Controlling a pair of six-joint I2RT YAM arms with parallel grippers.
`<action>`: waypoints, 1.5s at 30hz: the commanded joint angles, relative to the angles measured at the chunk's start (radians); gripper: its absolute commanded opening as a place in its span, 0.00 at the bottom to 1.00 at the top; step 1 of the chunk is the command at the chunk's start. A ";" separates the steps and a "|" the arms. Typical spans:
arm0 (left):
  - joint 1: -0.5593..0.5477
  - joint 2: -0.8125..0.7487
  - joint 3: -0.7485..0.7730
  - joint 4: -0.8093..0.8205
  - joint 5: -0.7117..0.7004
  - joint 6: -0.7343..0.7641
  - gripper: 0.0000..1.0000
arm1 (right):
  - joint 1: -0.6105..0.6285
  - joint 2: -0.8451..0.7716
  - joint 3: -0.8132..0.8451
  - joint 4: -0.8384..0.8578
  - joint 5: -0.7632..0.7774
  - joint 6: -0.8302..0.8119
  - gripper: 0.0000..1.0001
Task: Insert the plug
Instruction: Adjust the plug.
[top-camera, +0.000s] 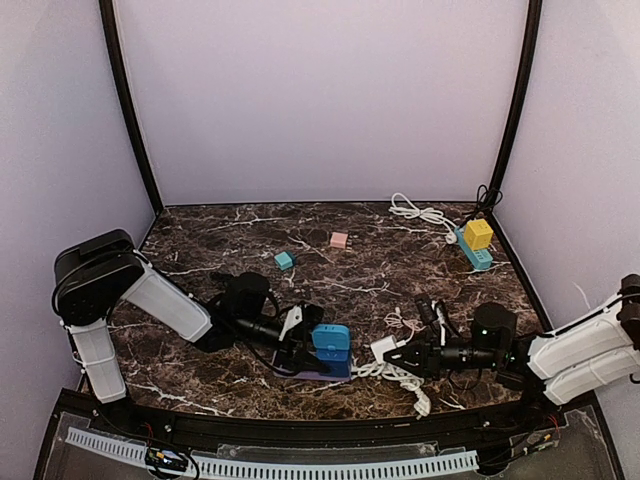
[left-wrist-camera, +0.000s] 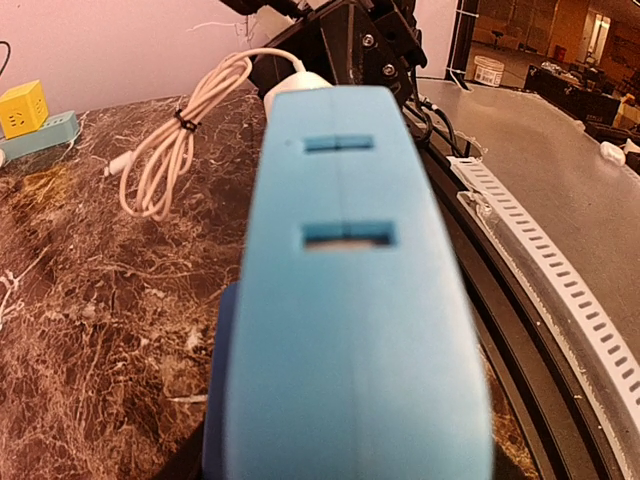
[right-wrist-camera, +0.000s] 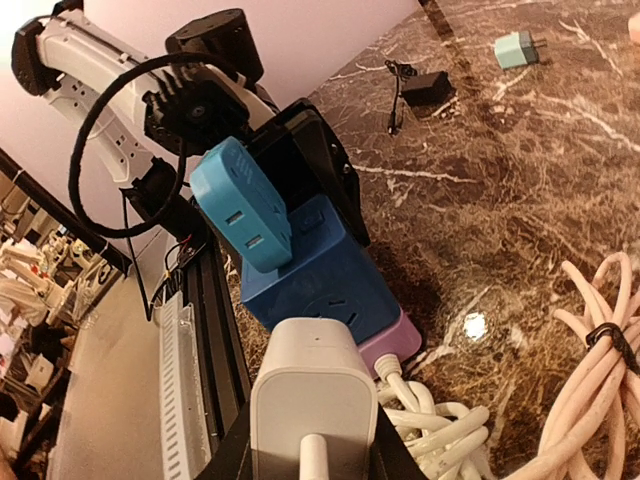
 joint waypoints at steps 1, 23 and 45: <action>0.014 0.019 -0.022 -0.061 0.020 0.063 0.01 | 0.012 -0.040 -0.004 0.048 0.011 -0.194 0.00; -0.016 -0.374 -0.165 -0.317 -0.320 0.169 0.99 | 0.014 -0.334 0.240 -0.362 0.037 -0.419 0.00; -0.029 -0.695 0.164 -0.334 -0.071 -0.317 0.56 | 0.147 -0.017 0.758 -0.343 -0.059 -0.659 0.00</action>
